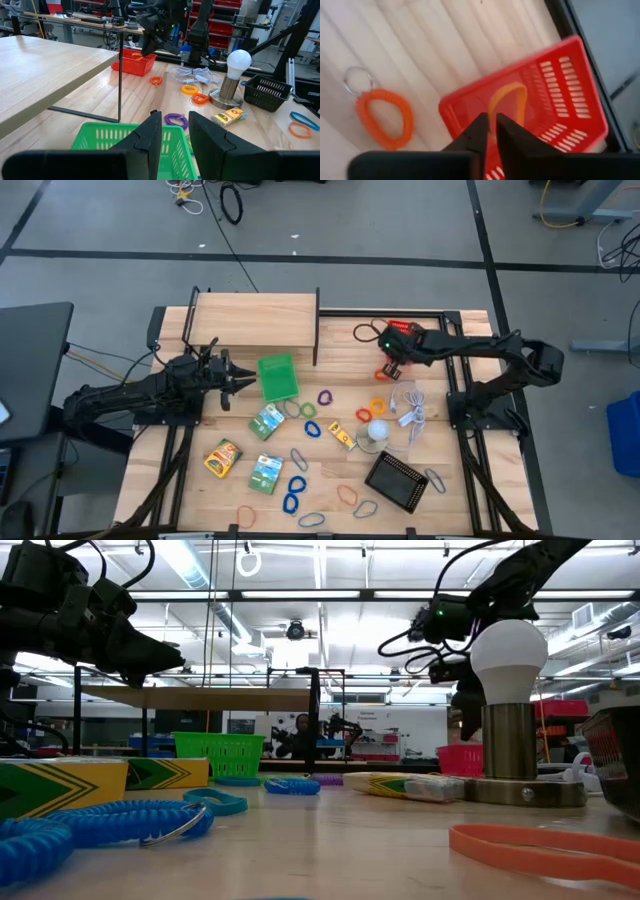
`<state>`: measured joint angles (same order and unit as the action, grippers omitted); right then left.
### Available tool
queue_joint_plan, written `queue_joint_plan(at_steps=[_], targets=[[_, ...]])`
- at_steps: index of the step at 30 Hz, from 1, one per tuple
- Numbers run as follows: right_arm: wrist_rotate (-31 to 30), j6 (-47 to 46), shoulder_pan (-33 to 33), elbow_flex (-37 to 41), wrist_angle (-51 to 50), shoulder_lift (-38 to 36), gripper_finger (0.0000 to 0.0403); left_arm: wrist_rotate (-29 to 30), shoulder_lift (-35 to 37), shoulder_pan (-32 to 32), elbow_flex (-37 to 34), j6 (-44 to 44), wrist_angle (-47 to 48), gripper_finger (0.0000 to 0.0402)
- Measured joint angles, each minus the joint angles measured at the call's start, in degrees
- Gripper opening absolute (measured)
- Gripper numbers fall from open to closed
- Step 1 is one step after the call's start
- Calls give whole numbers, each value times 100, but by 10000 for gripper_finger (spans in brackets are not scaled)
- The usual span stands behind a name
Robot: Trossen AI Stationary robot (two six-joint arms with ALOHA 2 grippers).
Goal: Pick & Place Office Desk Supplies
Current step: Put the orange rubber band into the red basket, then put the blue rubber band into the red basket
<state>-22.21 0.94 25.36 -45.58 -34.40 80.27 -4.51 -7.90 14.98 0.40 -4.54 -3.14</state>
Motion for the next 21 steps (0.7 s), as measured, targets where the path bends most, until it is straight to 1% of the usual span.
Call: queue_joint_plan(at_steps=[6,8,11,15,21], targets=[[-12,151,2,0,260,0,145,0,0,-2,-1,-13,-2,104],[-117,150,0,-6,363,0,172,0,-2,0,0,-13,0,104],[-262,148,0,-9,401,-2,199,0,-1,-2,-1,-13,0,104],[-428,145,0,-9,420,-19,206,2,0,-2,0,4,0,104],[-471,258,-111,-9,684,-287,190,121,-1,-2,-1,7,13,104]])
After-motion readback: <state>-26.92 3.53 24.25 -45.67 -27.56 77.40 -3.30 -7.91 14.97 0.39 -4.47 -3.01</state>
